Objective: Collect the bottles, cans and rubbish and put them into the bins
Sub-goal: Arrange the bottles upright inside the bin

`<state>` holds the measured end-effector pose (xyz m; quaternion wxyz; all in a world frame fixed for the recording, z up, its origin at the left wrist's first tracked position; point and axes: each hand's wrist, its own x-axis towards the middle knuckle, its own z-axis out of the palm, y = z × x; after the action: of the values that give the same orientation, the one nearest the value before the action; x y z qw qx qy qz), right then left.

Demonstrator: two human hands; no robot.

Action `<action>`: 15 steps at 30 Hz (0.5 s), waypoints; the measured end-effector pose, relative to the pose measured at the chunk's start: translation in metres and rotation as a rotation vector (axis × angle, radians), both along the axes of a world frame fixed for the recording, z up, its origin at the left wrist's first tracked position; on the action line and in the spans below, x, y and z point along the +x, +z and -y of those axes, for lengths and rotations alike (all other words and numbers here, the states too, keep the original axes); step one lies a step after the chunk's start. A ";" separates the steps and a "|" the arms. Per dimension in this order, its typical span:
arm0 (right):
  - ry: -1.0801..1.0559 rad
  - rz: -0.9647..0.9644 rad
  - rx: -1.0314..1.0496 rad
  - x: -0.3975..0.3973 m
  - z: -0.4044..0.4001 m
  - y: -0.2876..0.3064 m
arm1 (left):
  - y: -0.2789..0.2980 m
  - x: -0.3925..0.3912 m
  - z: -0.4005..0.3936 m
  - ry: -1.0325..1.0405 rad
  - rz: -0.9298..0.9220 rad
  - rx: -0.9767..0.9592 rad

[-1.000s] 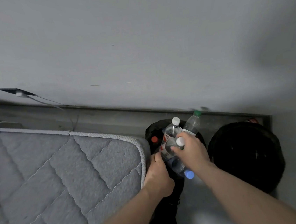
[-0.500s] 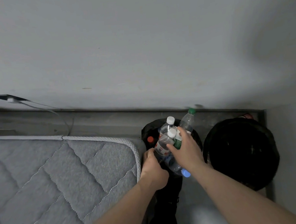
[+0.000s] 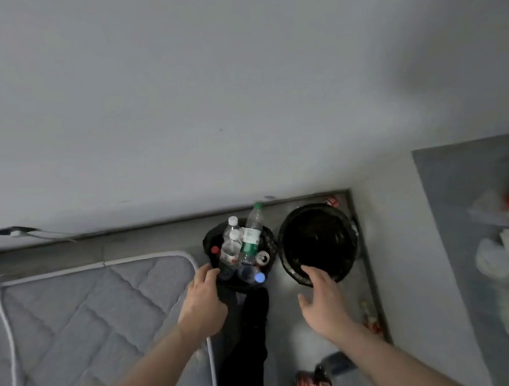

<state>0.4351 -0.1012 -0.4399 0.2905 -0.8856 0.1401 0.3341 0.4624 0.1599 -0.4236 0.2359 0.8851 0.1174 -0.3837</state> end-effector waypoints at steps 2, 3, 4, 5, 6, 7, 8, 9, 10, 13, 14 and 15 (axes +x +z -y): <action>-0.020 -0.016 -0.004 -0.028 0.025 0.043 | 0.043 -0.012 0.012 -0.083 0.009 0.018; -0.034 -0.012 -0.008 -0.044 0.037 0.065 | 0.063 -0.019 0.020 -0.122 0.021 0.020; -0.048 0.003 -0.018 -0.059 0.049 0.085 | 0.080 -0.027 0.029 -0.160 0.042 0.017; -0.067 0.025 -0.028 -0.077 0.062 0.105 | 0.097 -0.036 0.040 -0.191 0.071 0.013; -0.093 0.039 -0.042 -0.096 0.074 0.124 | 0.113 -0.046 0.052 -0.226 0.103 0.007; -0.115 0.046 -0.063 -0.116 0.086 0.142 | 0.129 -0.056 0.066 -0.261 0.129 -0.002; -0.132 0.052 -0.079 -0.136 0.099 0.158 | 0.145 -0.067 0.083 -0.293 0.147 -0.012; -0.159 0.054 -0.087 -0.157 0.111 0.173 | 0.161 -0.079 0.101 -0.327 0.171 -0.022; -0.189 0.058 -0.090 -0.179 0.124 0.186 | 0.177 -0.092 0.120 -0.356 0.205 -0.035; -0.285 0.085 -0.088 -0.248 0.163 0.216 | 0.218 -0.137 0.174 -0.438 0.302 -0.073; -0.327 0.094 -0.079 -0.270 0.174 0.224 | 0.230 -0.153 0.191 -0.474 0.323 -0.089; -0.368 0.107 -0.074 -0.291 0.185 0.232 | 0.240 -0.167 0.206 -0.514 0.338 -0.107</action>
<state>0.1438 -0.2862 -0.2075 0.3211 -0.8716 0.2963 0.2223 0.2953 -0.0458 -0.1836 0.1937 0.9232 -0.1716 -0.2840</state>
